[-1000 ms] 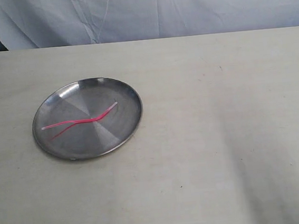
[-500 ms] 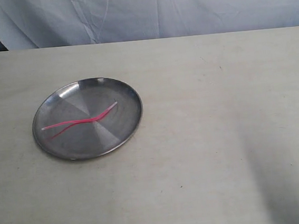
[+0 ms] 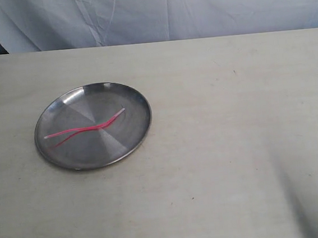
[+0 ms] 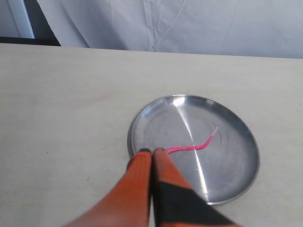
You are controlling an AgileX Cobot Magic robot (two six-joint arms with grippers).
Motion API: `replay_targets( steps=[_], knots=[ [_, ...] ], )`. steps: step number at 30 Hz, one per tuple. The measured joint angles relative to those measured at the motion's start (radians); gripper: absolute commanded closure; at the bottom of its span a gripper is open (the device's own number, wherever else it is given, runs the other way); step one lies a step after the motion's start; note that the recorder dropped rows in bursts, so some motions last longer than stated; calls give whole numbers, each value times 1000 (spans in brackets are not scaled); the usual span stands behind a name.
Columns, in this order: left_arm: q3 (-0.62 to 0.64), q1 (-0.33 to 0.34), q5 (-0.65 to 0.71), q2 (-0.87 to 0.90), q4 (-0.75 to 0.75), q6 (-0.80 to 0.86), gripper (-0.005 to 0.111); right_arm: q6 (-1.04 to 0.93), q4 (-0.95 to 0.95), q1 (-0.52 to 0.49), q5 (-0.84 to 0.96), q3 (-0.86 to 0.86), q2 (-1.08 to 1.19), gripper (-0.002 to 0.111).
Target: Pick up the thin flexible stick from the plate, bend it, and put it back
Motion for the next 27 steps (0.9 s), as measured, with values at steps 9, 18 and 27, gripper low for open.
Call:
replay_targets(
  steps=[9, 18, 27],
  knots=[
    [0, 0, 0, 0, 0, 0, 106, -13, 14, 0, 64, 12, -14, 109],
    [0, 0, 0, 0, 0, 0, 106, -14, 14, 0, 68, 12, -14, 109],
    [0, 0, -2, -11, 0, 2, 106, -14, 14, 0, 68, 12, -14, 109]
  ],
)
